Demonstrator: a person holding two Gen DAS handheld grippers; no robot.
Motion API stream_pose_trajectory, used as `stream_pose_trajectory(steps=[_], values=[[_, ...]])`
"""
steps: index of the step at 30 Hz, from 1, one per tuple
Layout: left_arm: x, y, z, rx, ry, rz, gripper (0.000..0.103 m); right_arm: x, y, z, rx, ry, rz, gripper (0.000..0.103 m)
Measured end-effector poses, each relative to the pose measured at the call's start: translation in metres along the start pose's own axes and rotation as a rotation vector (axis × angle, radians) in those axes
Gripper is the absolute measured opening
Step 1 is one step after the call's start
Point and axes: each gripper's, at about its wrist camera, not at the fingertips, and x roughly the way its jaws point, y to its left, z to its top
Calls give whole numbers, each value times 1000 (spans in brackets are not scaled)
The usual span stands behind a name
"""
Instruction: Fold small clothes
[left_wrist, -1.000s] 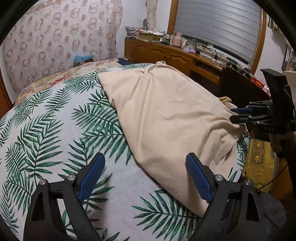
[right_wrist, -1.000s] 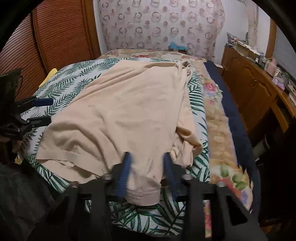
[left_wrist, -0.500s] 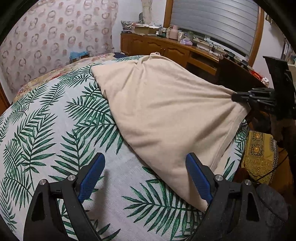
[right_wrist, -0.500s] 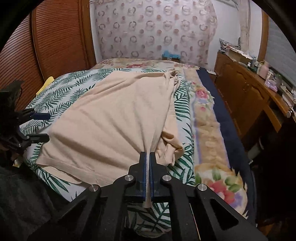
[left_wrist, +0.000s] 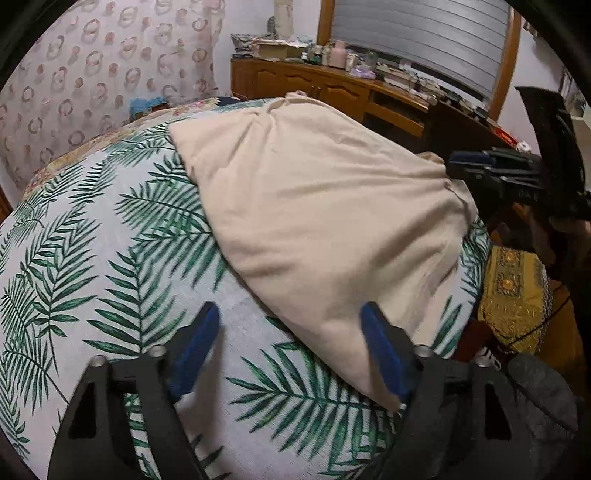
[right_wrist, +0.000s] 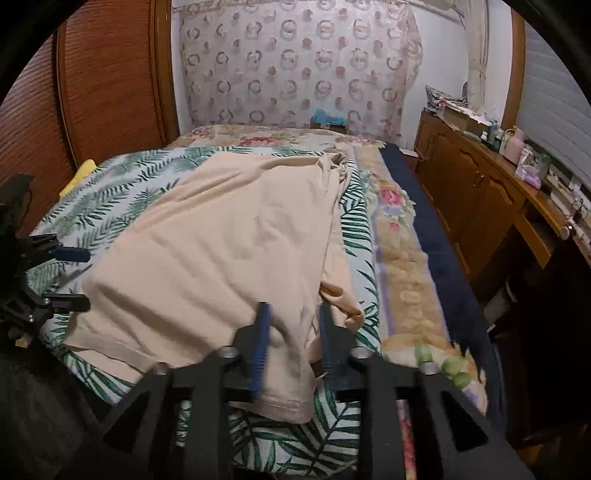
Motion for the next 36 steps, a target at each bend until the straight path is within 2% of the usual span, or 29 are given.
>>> stream_pose_trajectory(steps=[1, 4, 6, 8, 12, 15, 16, 17, 18, 19, 20, 21, 22, 25, 30, 36], values=[[0, -1, -1, 5, 7, -5, 65, 2, -1, -2, 0, 7, 4, 55], [0, -5, -4, 15, 19, -28, 58, 7, -5, -8, 8, 42, -6, 60], [-2, -7, -5, 20, 20, -41, 51, 12, -9, -12, 31, 68, 15, 60], [-3, -9, -5, 23, 22, -51, 50, 20, -13, -16, 68, 101, 38, 60], [-3, -10, -5, 20, 21, -69, 48, 25, -11, -20, 93, 124, 147, 60], [-2, -10, -4, 15, 20, -87, 47, 26, -6, -21, 70, 115, 147, 60], [-2, -11, -4, 16, 20, -92, 40, 26, -7, -21, 69, 112, 154, 59], [-2, -12, -3, 18, 19, -97, 36, 27, -7, -20, 69, 108, 160, 56], [-1, -12, -3, 16, 19, -99, 30, 26, -11, -21, 68, 103, 165, 49], [-1, -11, -2, 15, 21, -101, 21, 28, -13, -20, 66, 98, 174, 39], [0, -10, -2, 10, 22, -102, 16, 29, -14, -19, 67, 96, 184, 34], [0, -8, -1, 3, 23, -108, 10, 30, -13, -19, 71, 96, 197, 18], [0, -6, 0, -4, 24, -120, 8, 31, -14, -20, 74, 93, 219, 13], [-6, -3, 3, -12, -3, -124, 5, 29, -14, -20, 68, 68, 231, 9], [-26, 5, 21, -33, -95, -112, 4, 4, -25, -8, 95, -44, 244, 9], [-39, 26, 67, -46, -190, -77, 4, -7, -30, 33, 68, -154, 224, 8]])
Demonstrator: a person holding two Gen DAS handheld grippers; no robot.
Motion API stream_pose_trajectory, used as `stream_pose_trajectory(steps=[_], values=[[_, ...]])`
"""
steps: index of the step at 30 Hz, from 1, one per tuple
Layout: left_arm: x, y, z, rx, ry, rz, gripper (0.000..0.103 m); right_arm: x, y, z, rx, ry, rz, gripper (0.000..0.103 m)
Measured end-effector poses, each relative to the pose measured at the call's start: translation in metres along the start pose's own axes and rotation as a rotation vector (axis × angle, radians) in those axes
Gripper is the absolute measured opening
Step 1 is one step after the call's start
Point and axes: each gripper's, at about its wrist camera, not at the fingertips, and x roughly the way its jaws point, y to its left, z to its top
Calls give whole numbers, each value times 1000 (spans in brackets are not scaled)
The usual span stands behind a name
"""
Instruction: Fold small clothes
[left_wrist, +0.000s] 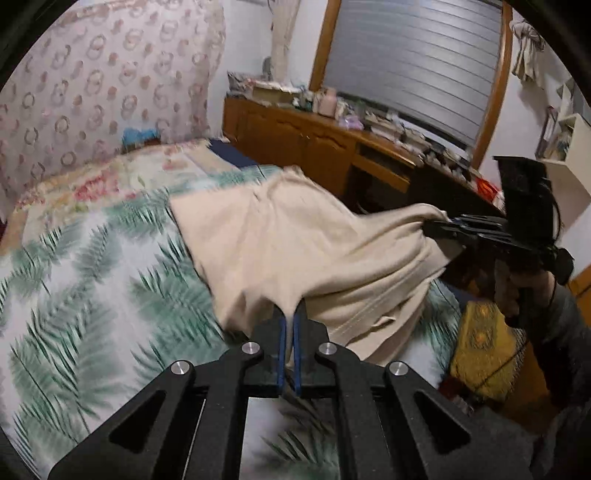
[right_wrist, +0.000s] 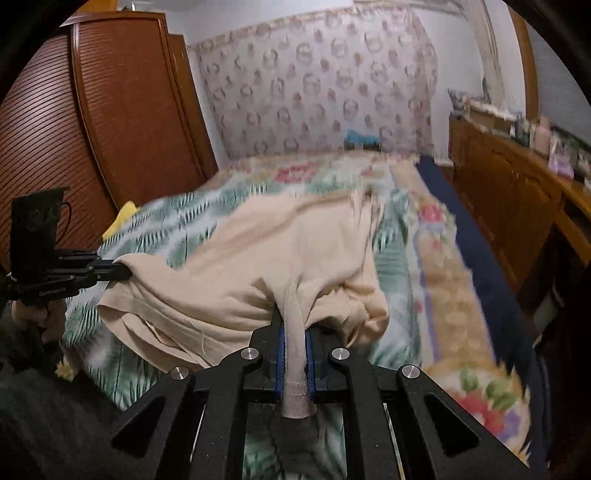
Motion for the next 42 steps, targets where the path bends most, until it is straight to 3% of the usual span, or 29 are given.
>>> stream_pose_trajectory(steps=[8, 12, 19, 23, 24, 26, 28, 32, 34, 42], values=[[41, 59, 64, -35, -7, 84, 4, 65, -16, 66, -20, -22, -28, 8], [63, 82, 85, -52, -2, 112, 4, 107, -22, 78, -6, 12, -36, 8], [106, 110, 96, -86, 53, 141, 4, 149, -23, 103, -7, 59, -55, 9], [115, 119, 91, -95, 79, 133, 4, 152, -23, 114, -9, 72, -66, 21], [115, 121, 90, -99, 84, 127, 7, 151, -23, 116, -10, 67, -71, 28], [110, 123, 88, -98, 81, 123, 22, 142, -22, 121, -18, 50, -77, 38], [104, 122, 86, -86, 65, 118, 42, 132, -25, 117, -35, 34, -82, 53], [91, 123, 76, -75, 72, 89, 54, 115, -25, 108, -61, 28, -89, 58], [86, 122, 68, -75, 84, 71, 71, 110, -25, 100, -77, 56, -67, 58], [100, 110, 54, -11, 154, 69, 74, 141, -16, 86, -207, 197, -74, 58]])
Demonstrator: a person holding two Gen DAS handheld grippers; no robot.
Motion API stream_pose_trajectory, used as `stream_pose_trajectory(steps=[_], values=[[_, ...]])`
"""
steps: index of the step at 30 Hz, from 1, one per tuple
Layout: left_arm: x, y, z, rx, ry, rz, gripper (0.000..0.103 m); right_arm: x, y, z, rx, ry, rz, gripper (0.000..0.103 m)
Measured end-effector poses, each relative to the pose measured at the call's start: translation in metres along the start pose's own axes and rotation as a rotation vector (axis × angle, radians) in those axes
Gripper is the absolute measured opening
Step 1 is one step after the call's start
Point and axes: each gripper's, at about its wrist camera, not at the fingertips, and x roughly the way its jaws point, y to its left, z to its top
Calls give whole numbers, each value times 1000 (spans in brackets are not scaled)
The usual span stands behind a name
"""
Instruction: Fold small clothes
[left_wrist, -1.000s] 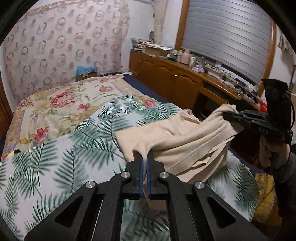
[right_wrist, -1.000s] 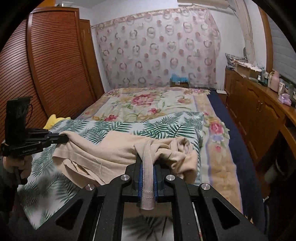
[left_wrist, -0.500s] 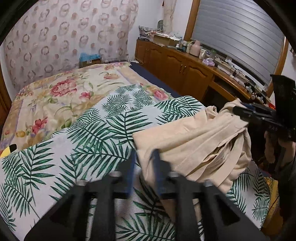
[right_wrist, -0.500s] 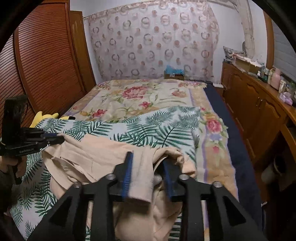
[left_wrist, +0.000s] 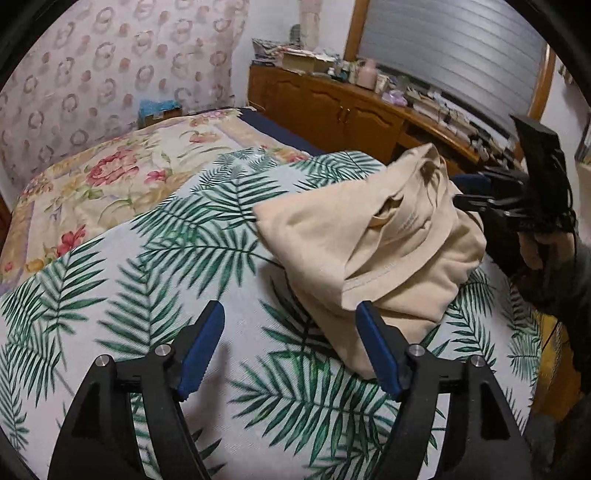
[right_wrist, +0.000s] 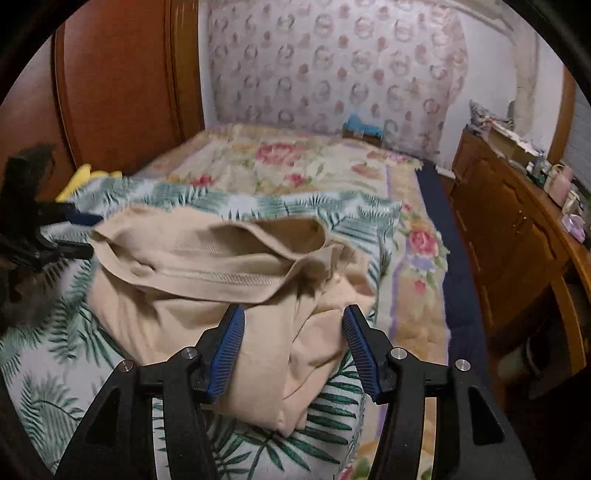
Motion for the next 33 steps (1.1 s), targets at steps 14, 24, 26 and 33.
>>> stream_pose_trajectory(steps=[14, 24, 26, 33], values=[[27, 14, 64, -5, -71, 83, 74, 29, -34, 61, 59, -122, 101, 2], [-3, 26, 61, -56, -127, 49, 74, 51, -44, 66, 208, -77, -67, 2], [-3, 22, 53, -42, -112, 18, 74, 56, -35, 68, 210, -56, -82, 2], [19, 6, 46, 4, -45, -38, 74, 55, -26, 83, 199, -51, -97, 2]])
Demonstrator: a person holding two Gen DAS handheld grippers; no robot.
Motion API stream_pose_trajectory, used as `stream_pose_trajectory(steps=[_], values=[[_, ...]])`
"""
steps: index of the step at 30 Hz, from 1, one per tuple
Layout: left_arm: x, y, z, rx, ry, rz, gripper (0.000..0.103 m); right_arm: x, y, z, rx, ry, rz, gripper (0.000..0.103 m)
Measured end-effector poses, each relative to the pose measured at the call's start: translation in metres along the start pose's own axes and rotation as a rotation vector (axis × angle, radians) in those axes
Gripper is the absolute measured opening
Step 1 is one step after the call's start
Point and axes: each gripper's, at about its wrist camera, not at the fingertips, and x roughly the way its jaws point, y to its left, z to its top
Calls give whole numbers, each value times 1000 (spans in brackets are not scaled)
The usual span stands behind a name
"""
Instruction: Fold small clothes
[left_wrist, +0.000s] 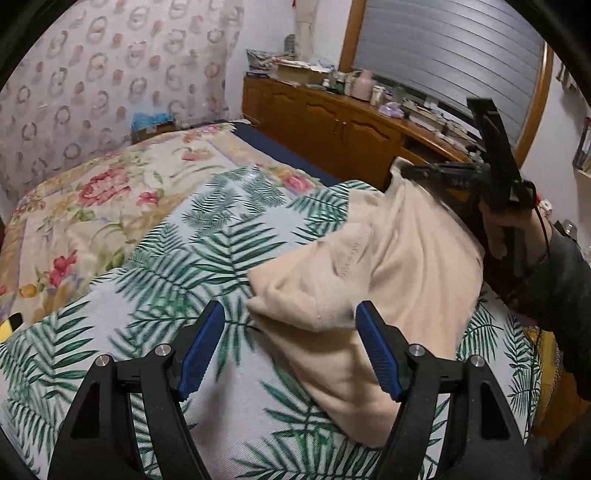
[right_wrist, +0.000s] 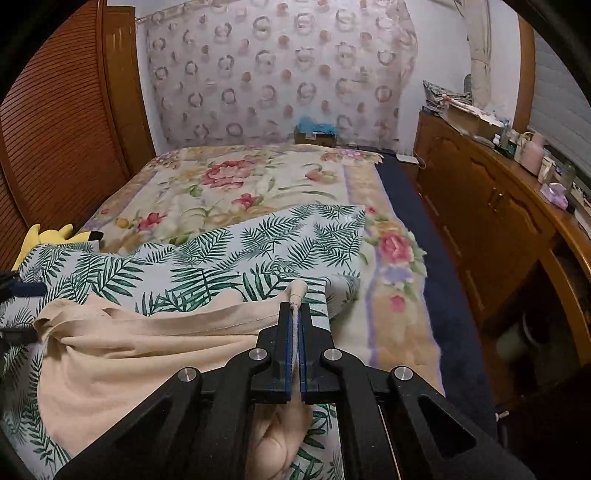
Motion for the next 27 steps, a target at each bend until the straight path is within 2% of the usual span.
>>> stream_pose_trajectory(steps=[3, 6, 8, 10, 11, 12, 13, 18, 20, 21, 23, 24, 26, 27], values=[[8, -4, 2, 20, 27, -33, 74, 0, -2, 0, -7, 6, -1, 2], [17, -10, 2, 59, 46, -3, 74, 2, -3, -2, -19, 8, 2, 2], [25, -9, 5, 69, 53, 21, 69, -1, -5, -2, -26, -2, 10, 2], [30, -4, 9, 65, 49, 27, 42, -3, -7, -4, -28, -15, 18, 2], [31, 2, 13, 43, 40, 25, 37, -5, -8, -4, -30, -24, 15, 2], [31, 9, 15, 17, 23, 19, 26, -5, -9, -6, -31, -27, 8, 2], [31, 15, 18, -7, 3, 19, 19, -5, -10, -7, -32, -26, 10, 2], [39, 35, 28, -72, -17, 120, 17, -1, -13, -12, -36, 1, -22, 2], [41, 38, 27, -85, -8, 120, 17, -3, -13, -11, -37, 4, -17, 2], [41, 39, 27, -91, 0, 117, 20, -6, -12, -10, -38, 1, -22, 2], [39, 40, 24, -95, 17, 126, 35, -11, -11, -9, -34, 4, -20, 3], [36, 40, 23, -95, 11, 122, 47, -13, -10, -8, -29, 9, -20, 11], [29, 41, 19, -97, 3, 106, 50, -19, -10, -10, -10, 21, -8, 34], [26, 40, 17, -97, 3, 101, 52, -22, -10, -12, -4, 20, 13, 54]])
